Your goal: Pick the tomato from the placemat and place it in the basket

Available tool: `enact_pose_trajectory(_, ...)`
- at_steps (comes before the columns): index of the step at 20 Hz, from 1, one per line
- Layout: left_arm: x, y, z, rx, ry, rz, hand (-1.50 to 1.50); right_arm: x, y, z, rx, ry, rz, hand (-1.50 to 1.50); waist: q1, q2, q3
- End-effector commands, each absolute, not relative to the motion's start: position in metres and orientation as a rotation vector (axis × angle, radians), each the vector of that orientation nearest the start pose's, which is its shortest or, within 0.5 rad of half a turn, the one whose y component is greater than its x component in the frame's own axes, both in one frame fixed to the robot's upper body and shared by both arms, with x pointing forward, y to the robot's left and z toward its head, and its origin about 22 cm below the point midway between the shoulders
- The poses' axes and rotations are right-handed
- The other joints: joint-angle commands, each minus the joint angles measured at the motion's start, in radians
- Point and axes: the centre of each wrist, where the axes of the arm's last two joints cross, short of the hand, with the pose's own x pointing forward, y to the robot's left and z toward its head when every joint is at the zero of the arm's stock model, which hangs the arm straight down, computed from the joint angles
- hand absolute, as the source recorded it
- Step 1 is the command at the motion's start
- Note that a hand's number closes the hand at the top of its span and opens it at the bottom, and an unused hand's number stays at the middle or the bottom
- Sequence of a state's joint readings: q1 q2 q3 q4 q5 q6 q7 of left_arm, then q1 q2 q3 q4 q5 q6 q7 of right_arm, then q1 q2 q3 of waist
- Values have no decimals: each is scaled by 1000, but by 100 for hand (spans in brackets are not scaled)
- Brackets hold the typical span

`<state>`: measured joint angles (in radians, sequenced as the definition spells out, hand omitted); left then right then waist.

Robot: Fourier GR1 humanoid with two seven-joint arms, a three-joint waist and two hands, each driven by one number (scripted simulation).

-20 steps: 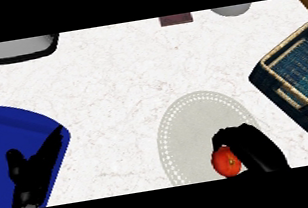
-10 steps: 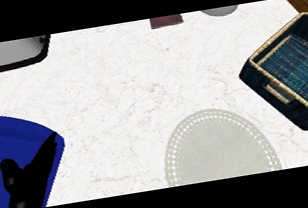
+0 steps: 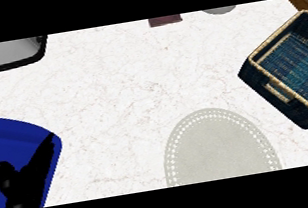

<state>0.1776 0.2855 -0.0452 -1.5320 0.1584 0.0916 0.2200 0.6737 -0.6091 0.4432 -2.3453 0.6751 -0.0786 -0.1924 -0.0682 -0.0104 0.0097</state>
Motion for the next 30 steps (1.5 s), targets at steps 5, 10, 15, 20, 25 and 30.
enact_pose_trajectory(5,173,307,-49,182,-1016,24,0,64,-243,156,-388,-1902,775,150,16,16,-14)
enact_pose_trajectory(10,181,307,-46,188,-1025,12,0,71,-248,161,-457,-1912,702,150,14,22,-17)
enact_pose_trajectory(15,183,298,-47,162,-1040,1,0,89,-258,160,-519,-1887,639,150,40,28,-17)
enact_pose_trajectory(20,192,298,-36,154,-1051,-22,0,110,-277,171,-583,-1833,631,150,58,25,-15)
enact_pose_trajectory(25,190,298,-44,163,-1033,-36,0,139,-308,202,-645,-1821,590,150,77,21,-15)
enact_pose_trajectory(30,190,295,-43,145,-1028,-25,0,166,-350,250,-620,-1782,584,150,82,12,-12)
